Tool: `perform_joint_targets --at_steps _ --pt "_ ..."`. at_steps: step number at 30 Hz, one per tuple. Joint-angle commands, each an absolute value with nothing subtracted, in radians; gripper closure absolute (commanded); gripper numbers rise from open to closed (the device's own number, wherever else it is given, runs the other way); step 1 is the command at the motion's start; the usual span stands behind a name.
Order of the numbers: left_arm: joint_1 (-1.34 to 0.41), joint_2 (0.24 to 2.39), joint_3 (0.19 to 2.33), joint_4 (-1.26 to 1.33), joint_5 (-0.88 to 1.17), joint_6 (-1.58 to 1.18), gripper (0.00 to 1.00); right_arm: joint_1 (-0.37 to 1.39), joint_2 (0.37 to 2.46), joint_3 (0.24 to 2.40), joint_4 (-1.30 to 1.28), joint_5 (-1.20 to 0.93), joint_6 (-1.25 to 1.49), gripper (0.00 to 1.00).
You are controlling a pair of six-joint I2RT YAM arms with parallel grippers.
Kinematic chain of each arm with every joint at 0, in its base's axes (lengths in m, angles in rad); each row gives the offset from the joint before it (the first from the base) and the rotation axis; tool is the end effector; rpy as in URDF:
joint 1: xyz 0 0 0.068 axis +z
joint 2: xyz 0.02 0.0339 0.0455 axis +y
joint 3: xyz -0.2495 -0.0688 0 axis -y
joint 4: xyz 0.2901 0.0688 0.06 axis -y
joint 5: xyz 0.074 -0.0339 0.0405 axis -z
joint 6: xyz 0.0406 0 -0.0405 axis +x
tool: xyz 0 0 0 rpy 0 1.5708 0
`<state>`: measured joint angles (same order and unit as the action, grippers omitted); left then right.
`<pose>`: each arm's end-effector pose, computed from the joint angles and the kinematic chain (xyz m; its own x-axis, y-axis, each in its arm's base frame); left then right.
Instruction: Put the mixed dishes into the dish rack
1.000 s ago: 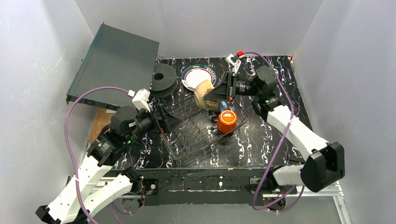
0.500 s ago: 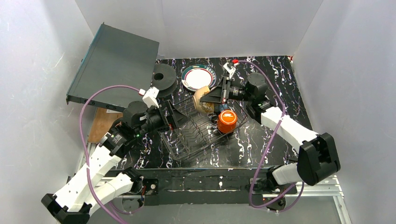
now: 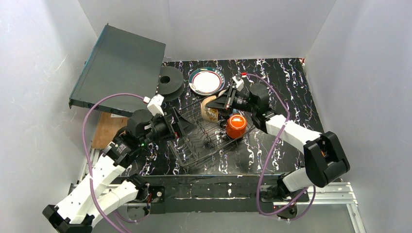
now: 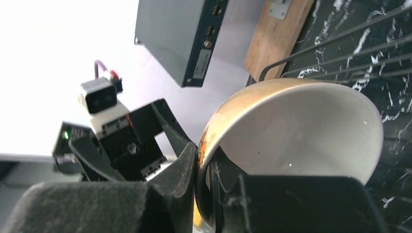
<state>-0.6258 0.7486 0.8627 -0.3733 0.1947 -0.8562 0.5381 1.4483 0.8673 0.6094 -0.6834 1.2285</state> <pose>0.1807 -0.1403 0.3468 -0.6847 -0.4195 -0.5960 0.3190 0.5627 -0.7626 0.3049 0.2118 0.2551 -0.8767 0.3274 -0.3524 -0.3383 0.1012 0.9356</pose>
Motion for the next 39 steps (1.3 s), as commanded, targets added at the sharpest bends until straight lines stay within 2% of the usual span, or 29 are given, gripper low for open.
perform_joint_targets --at_steps 1,6,8,10,14,26,34,39 --pt "-0.624 0.768 0.863 -0.313 0.197 -0.814 0.02 0.557 1.355 0.894 0.414 -0.499 1.393 0.99" --pt "-0.631 0.916 1.017 -0.386 0.154 -0.601 0.02 0.630 1.318 1.161 -0.288 -0.150 1.331 0.99" --pt "-0.646 0.966 1.079 -0.421 0.115 -0.522 0.02 0.643 1.377 1.295 -0.517 -0.094 1.341 0.99" --pt "-0.667 1.002 1.114 -0.423 0.086 -0.472 0.02 0.649 1.440 1.377 -0.611 -0.121 1.334 0.99" --pt "-0.686 1.071 1.152 -0.382 0.118 -0.445 0.02 0.675 1.471 1.364 -0.561 -0.202 1.367 0.99" --pt "-0.687 1.205 1.160 -0.281 0.278 -0.450 0.02 0.703 1.433 1.350 -0.457 -0.219 1.387 0.99" --pt "-0.687 1.189 1.088 -0.161 0.287 -0.432 0.03 0.703 1.382 1.321 -0.394 -0.203 1.340 0.99" --pt "-0.686 1.179 1.105 -0.170 0.290 -0.369 0.08 0.703 1.300 1.217 -0.248 -0.206 1.353 0.99"
